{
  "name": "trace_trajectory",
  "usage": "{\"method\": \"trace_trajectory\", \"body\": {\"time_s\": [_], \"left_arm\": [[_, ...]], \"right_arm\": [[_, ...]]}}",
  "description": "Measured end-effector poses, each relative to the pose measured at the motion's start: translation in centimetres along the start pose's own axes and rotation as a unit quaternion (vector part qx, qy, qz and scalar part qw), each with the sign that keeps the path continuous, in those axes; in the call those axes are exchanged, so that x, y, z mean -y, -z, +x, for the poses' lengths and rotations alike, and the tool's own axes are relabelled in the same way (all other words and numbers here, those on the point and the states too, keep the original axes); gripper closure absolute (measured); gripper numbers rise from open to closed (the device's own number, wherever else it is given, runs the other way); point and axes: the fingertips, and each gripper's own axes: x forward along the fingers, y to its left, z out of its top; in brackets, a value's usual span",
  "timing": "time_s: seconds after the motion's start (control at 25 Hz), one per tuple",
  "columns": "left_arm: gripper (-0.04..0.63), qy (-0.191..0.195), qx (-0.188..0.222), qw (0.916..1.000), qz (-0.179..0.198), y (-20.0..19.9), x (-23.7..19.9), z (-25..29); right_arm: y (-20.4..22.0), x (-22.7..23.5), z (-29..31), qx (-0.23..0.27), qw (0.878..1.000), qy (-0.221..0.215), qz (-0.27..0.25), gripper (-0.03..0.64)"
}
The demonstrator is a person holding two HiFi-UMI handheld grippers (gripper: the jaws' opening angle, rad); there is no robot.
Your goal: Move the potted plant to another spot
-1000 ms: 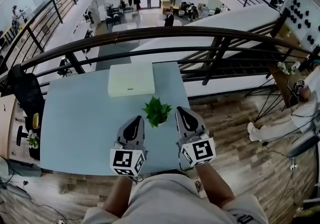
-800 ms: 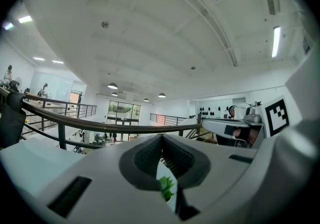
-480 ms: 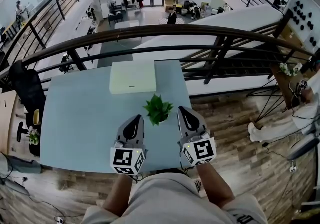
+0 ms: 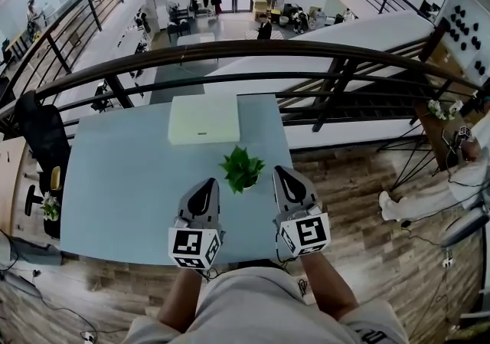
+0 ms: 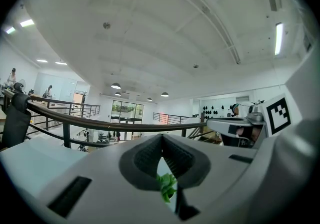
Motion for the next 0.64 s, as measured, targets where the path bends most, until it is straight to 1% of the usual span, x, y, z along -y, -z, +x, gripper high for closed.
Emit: {"method": "trace_trajectory", "body": {"time_s": [0.24, 0.4, 0.64], "left_arm": [[0.583, -0.002, 0.002, 1.0000, -0.001, -0.07, -0.05, -0.06], [0.583, -0.004, -0.003, 1.0000, -0.006, 0.22, -0.07, -0.26], [0.583, -0.005, 0.004, 1.0000, 0.000, -0.23, -0.24, 0.03]], "right_arm": [[-0.58, 0.05, 0.01, 0.005, 1.000, -0.004, -0.007, 0.614], [-0.09, 0.01, -0.22, 0.000, 1.000, -0.004, 0.000, 0.614], [-0.81, 0.20, 0.22, 0.007, 1.000, -0.004, -0.009, 0.614]]}}
